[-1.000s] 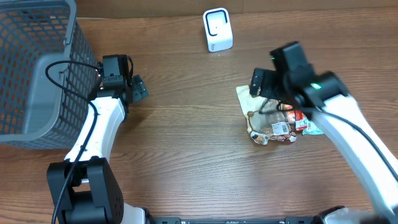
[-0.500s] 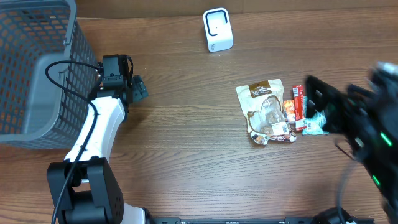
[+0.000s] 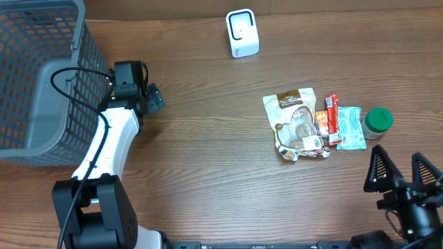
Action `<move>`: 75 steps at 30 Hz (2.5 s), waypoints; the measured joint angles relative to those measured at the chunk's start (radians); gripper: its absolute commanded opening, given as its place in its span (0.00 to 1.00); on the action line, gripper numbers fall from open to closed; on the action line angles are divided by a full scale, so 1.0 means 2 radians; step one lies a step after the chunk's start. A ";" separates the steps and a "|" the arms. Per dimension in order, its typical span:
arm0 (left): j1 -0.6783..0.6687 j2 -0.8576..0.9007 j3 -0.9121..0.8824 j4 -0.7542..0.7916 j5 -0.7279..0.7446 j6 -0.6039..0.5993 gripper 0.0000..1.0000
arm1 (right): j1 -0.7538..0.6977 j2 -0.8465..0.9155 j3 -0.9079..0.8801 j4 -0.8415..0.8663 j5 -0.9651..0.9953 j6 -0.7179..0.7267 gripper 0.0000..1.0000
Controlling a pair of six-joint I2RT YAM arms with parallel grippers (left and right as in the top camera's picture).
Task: Scan the item barcode
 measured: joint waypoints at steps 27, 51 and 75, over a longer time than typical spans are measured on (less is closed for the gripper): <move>0.000 0.000 0.000 0.000 0.000 0.001 1.00 | -0.024 -0.081 -0.378 0.534 -0.111 -0.152 1.00; 0.000 0.000 0.000 0.000 0.000 0.001 1.00 | -0.050 -0.082 -0.378 0.339 -0.141 -0.216 1.00; 0.000 0.000 0.000 0.000 0.000 0.001 1.00 | -0.050 -0.082 -0.378 0.339 -0.141 -0.219 1.00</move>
